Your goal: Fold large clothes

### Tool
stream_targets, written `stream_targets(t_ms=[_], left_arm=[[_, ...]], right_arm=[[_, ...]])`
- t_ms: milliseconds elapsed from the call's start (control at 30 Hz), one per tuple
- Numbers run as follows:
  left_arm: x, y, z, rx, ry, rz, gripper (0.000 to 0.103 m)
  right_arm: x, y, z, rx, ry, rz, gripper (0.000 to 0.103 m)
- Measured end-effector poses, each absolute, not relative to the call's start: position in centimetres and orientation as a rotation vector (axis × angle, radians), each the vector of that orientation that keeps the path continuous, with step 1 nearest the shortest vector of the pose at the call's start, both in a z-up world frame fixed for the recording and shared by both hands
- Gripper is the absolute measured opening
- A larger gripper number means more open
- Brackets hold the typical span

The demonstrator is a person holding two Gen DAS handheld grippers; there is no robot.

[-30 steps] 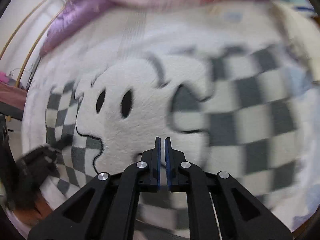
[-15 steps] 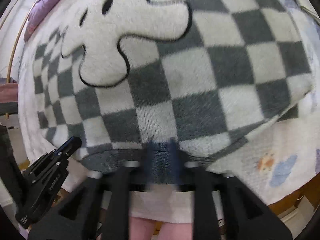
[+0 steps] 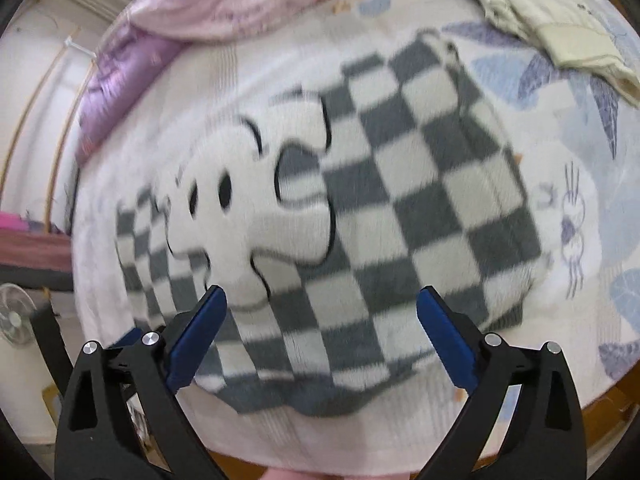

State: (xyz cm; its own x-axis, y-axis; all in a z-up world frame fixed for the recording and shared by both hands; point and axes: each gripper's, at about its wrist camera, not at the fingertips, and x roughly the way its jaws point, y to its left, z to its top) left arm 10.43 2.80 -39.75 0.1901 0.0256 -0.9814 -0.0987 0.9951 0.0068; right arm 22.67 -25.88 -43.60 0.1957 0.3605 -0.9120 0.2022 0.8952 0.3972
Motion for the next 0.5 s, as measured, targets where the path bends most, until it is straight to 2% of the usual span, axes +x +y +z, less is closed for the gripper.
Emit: stream_targets(t_ms=[100,500], left_arm=[[11.1,3.1,-38.8,-0.036,1.337,0.104,0.083],[17.2,1.7,-38.2,-0.049,1.310,0.098,0.083]], right_arm=[[23.9,-26.6,-42.9,0.466,1.318,0.112,0.093],[33.6,-35.0,-43.5,0.287,1.304,0.037,0.093]])
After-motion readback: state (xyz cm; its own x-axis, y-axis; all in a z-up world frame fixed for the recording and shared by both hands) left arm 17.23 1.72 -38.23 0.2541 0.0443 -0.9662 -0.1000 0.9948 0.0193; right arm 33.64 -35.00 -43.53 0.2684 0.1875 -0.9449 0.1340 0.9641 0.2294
